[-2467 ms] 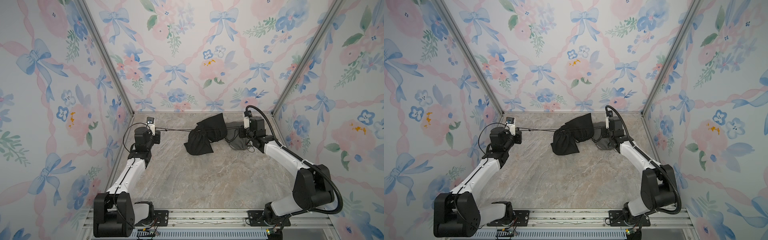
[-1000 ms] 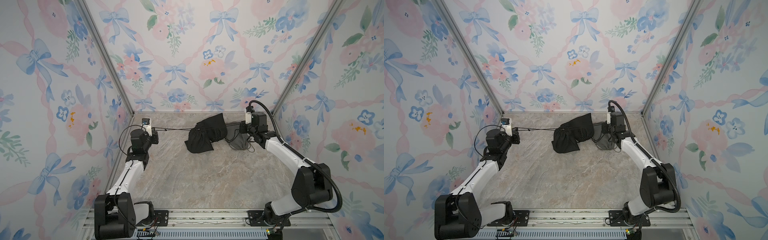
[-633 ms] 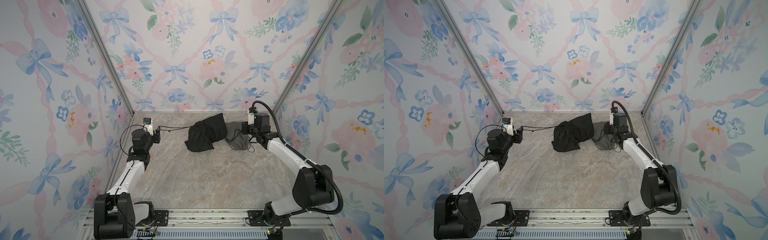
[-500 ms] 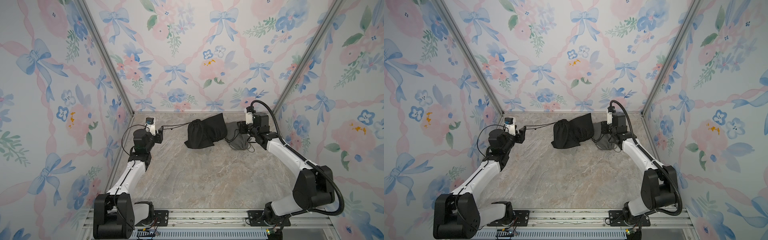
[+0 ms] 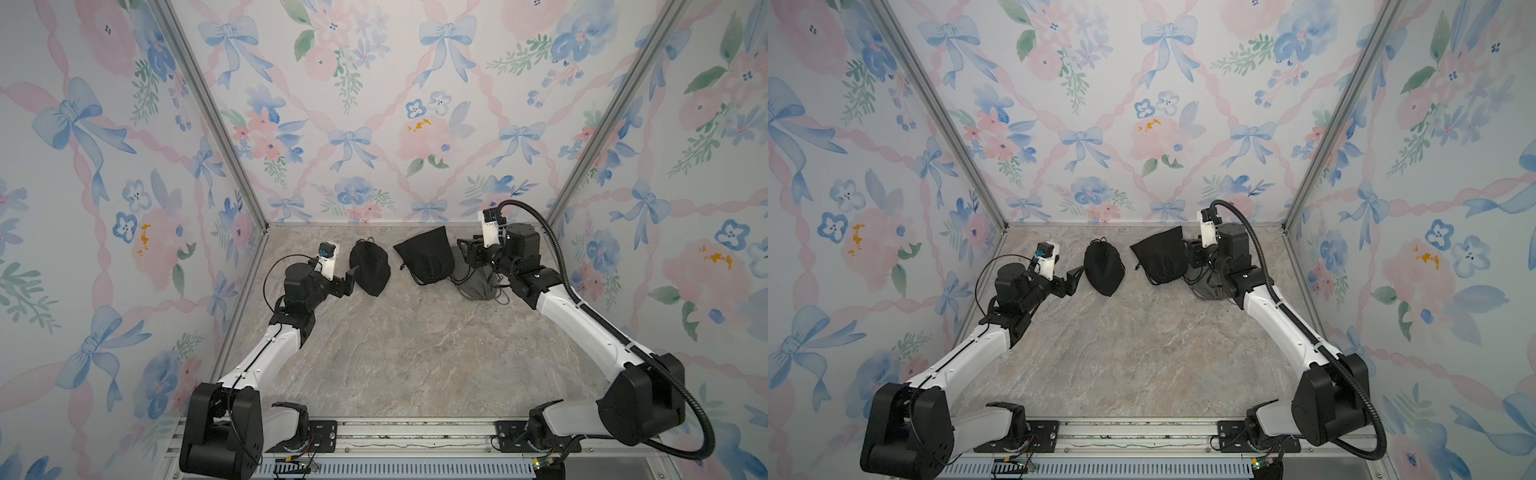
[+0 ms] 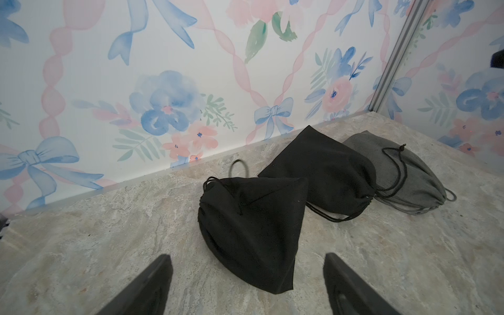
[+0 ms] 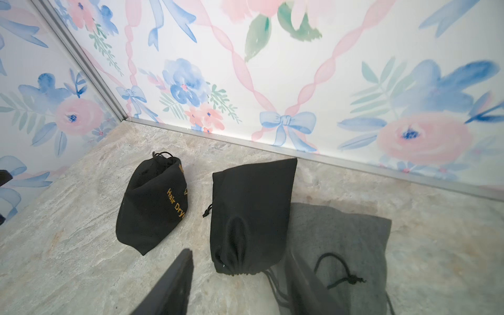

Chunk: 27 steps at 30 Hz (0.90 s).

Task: Pack away hair dryers
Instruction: Place the drawstrings on both sides at the center of the board, then reset both arms

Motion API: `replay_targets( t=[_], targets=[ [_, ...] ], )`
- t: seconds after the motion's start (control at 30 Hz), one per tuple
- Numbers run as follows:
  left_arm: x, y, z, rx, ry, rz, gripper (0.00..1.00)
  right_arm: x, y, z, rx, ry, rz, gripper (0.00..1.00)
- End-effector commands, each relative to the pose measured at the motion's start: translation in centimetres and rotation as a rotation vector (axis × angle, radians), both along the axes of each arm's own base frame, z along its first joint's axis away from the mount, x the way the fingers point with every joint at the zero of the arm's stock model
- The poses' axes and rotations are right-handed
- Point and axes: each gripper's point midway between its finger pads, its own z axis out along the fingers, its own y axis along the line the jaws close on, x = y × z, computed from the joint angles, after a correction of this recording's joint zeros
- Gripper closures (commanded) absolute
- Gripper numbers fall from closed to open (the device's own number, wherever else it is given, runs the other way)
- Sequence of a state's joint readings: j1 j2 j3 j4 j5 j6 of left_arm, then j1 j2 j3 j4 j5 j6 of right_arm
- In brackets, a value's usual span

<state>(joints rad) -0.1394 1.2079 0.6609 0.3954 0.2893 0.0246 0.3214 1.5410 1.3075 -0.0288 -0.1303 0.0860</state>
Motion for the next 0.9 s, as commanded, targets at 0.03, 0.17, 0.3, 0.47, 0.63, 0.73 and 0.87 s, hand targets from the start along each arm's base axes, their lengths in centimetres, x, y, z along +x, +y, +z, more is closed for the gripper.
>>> replay_targets(
  t=[0.03, 0.17, 0.3, 0.47, 0.63, 0.73, 0.87],
  targets=[
    [0.0, 0.6, 0.2, 0.007, -0.014, 0.044, 0.07, -0.7, -1.7, -0.5, -0.046, -0.01, -0.032, 0.37],
    [0.0, 2.0, 0.3, 0.009, -0.037, 0.124, 0.02, -1.6, -3.7, -1.2, -0.062, -0.007, -0.066, 0.31],
    [0.3, 3.7, -0.6, 0.013, -0.04, 0.227, 0.02, -2.8, -5.7, -2.3, -0.078, -0.001, -0.107, 0.2],
    [0.3, 6.3, -2.1, 0.001, -0.053, 0.381, 0.02, -4.7, -8.9, -4.0, -0.109, -0.007, -0.203, 0.04],
    [0.2, 8.2, -4.7, 0.016, -0.027, 0.494, 0.02, -6.6, -12.2, -6.1, -0.129, -0.024, -0.321, 0.01],
    [-0.5, 8.4, -5.6, -0.007, -0.051, 0.503, 0.02, -8.0, -13.8, -6.9, -0.13, -0.04, -0.369, 0.0],
    [-1.2, 8.5, -6.5, -0.003, -0.073, 0.503, 0.02, -9.6, -15.2, -8.2, -0.128, -0.071, -0.409, 0.02]
  ],
)
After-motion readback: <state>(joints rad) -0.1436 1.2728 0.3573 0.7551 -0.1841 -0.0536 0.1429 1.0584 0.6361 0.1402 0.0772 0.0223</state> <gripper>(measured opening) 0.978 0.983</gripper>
